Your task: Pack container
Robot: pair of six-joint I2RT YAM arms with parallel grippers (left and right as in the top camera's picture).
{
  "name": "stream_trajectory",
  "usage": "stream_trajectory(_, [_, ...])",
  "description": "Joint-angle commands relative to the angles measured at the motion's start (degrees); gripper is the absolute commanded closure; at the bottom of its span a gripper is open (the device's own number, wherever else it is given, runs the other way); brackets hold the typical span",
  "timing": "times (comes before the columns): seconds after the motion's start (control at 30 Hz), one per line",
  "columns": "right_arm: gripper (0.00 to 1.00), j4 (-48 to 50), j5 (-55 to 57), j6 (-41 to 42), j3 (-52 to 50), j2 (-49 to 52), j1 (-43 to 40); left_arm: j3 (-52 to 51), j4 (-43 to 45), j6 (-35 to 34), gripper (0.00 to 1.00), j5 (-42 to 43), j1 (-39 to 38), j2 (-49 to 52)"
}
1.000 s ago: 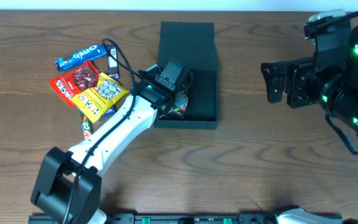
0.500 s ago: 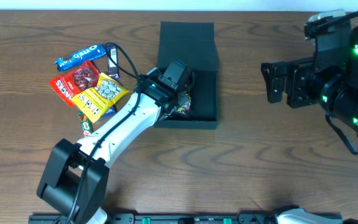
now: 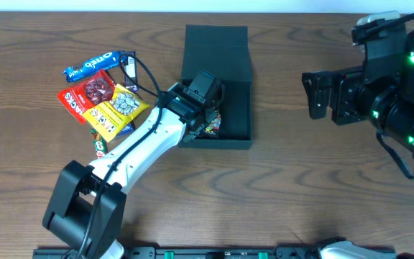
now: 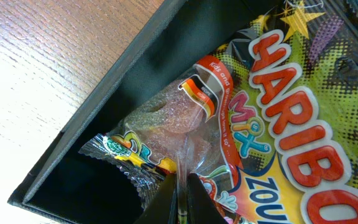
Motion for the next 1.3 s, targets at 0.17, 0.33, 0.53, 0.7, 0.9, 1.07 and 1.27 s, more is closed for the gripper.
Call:
stream_trajectory(0.17, [0.01, -0.2, 0.4, 0.9, 0.1, 0.0, -0.5, 0.5, 1.7, 4.4, 0.32, -1.5, 0.1, 0.5])
stream_trajectory(0.33, [0.01, -1.7, 2.3, 0.9, -0.2, 0.4, -0.5, 4.1, 1.6, 11.0, 0.36, -1.5, 0.1, 0.4])
stream_trajectory(0.53, [0.01, -4.4, 2.7, 1.7, -0.5, 3.3, -0.5, 12.2, -5.7, 18.0, 0.16, -13.2, 1.4, -1.1])
stream_trajectory(0.7, [0.03, -4.2, 2.3, 1.7, -4.2, 6.4, -0.5, 14.1, -11.4, 23.0, 0.02, -13.7, 7.8, -2.7])
stream_trajectory(0.9, [0.78, 1.9, -6.6, 1.7, -13.4, 10.8, 0.2, 13.5, -11.1, 34.1, 0.28, -2.3, 17.1, -2.8])
stream_trajectory(1.07, [0.99, 10.0, -10.3, 1.7, -22.1, 15.6, 2.1, 12.2, -10.3, 42.5, 0.94, -1.1, 18.8, -2.2])
stream_trajectory(1.27, [0.99, 17.2, -15.7, 3.3, -31.1, 24.0, 3.0, 5.1, -5.7, 44.5, 0.94, 3.9, 18.8, -0.5])
